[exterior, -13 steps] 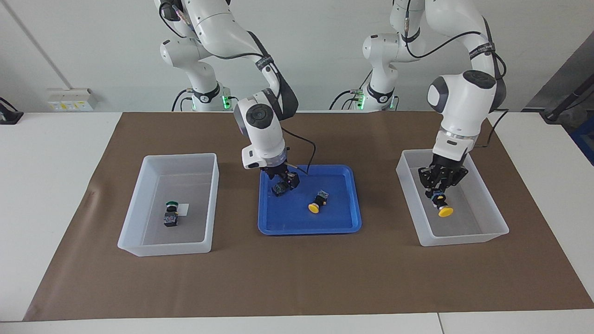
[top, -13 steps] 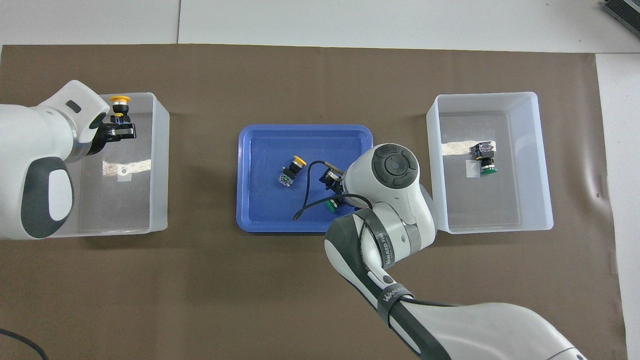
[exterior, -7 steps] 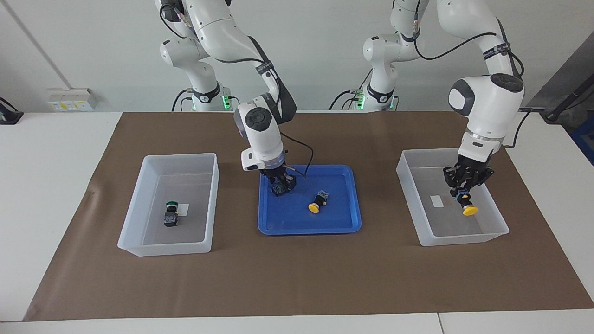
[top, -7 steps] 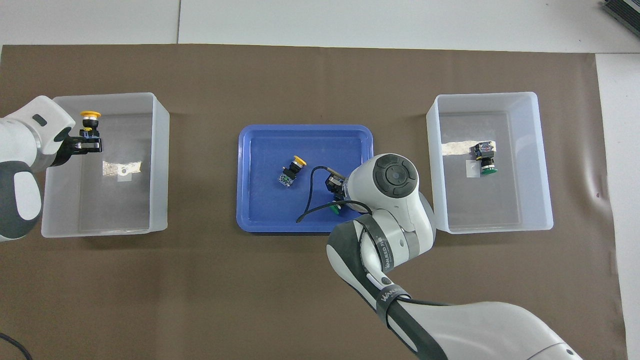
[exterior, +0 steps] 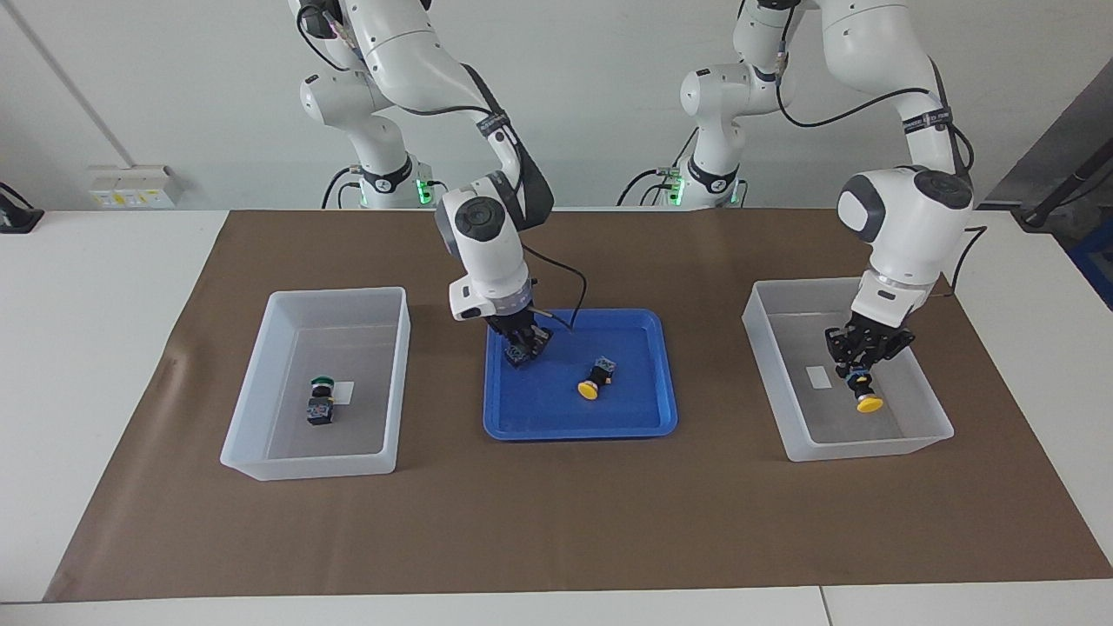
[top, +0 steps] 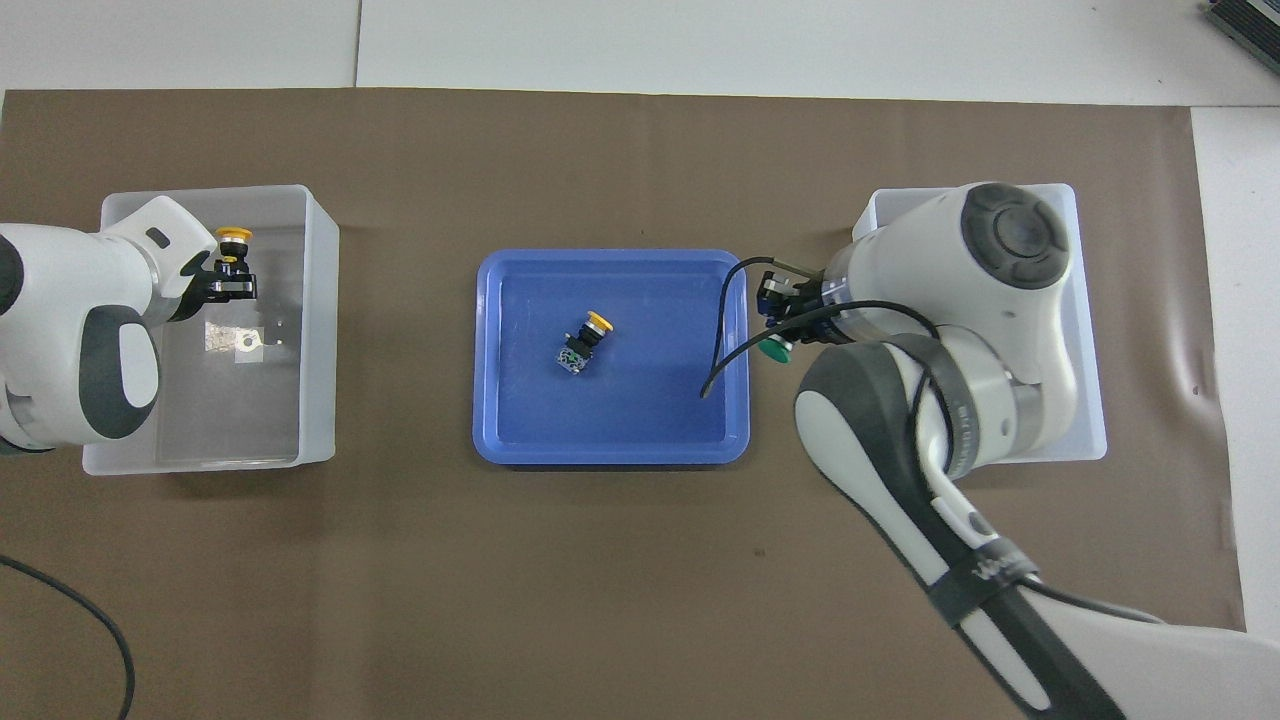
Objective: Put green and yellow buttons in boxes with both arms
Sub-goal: 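Release the yellow button in the left box while the right gripper places green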
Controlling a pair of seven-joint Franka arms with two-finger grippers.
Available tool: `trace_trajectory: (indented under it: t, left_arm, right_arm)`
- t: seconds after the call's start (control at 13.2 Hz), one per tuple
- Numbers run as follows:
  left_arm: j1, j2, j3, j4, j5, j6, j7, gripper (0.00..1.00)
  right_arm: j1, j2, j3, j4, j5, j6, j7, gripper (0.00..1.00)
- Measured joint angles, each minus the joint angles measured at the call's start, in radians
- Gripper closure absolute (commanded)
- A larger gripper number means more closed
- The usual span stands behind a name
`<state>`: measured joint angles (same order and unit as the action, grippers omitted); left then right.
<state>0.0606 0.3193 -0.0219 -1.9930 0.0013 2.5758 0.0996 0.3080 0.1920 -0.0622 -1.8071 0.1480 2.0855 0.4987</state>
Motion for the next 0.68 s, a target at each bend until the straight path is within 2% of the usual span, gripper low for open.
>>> trace_trajectory:
  t: [0.08, 0.15, 0.23, 0.46, 0.68]
  left_arm:
    - [0.0, 0.023, -0.002, 0.009, 0.0, 0.028, 0.0, 0.84]
    - [0.0, 0.041, -0.003, 0.015, 0.0, 0.048, 0.0, 0.4]
    - [0.0, 0.051, -0.003, 0.018, 0.0, 0.064, 0.0, 0.0]
    - [0.0, 0.056, -0.004, 0.026, 0.0, 0.076, 0.0, 0.0]
    - [-0.001, 0.036, -0.005, 0.046, 0.0, 0.074, 0.0, 0.0]
  right_arm:
    - [-0.067, -0.018, -0.001, 0.006, -0.02, -0.029, -0.146, 1.0]
    - [-0.125, -0.026, -0.002, 0.004, -0.025, -0.045, -0.295, 1.0]
    - [-0.17, -0.025, -0.002, -0.006, -0.026, -0.048, -0.413, 1.0]
    - [-0.23, -0.027, -0.002, -0.094, -0.028, -0.024, -0.648, 0.99]
    - [-0.238, -0.032, 0.002, -0.202, -0.029, 0.036, -0.787, 0.87]
